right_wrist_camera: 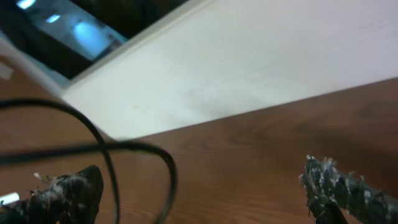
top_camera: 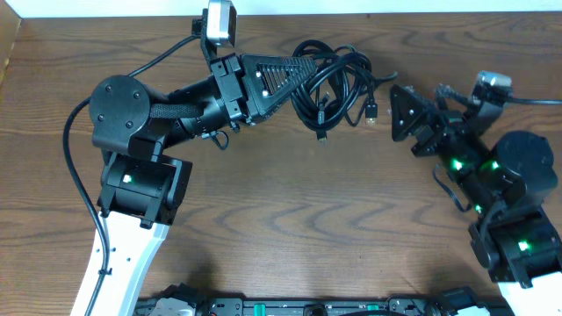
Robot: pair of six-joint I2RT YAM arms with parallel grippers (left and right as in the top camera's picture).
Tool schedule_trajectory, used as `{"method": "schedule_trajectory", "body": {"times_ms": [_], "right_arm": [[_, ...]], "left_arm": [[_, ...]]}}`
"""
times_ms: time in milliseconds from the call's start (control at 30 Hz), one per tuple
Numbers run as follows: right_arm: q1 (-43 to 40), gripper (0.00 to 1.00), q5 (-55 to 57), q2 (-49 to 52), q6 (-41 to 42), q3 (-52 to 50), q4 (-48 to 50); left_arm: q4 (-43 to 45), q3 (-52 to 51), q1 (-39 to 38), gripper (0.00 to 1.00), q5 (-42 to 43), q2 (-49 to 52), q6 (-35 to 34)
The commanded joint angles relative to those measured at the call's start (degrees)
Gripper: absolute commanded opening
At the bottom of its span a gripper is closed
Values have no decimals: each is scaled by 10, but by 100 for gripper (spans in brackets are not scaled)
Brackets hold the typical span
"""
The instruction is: Untangle cables
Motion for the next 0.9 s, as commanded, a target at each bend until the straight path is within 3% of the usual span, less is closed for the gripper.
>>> {"method": "schedule_trajectory", "body": {"times_ms": [0,400,533,867], "right_arm": [[-2,99,-44,28,19,-1,21],[-2,99,-9,162,-3,-1,133],[-2,93,12,174,-29,-1,84],[-2,97,123,172,-67,-1,-90]], "left_arm": [[8,15,2,7,11,-16,-26],[27,15,-2,8,29,-33,-33],[28,15,-2,7,28,-38,-33],[70,15,-2,8,24,-44,-37]]}}
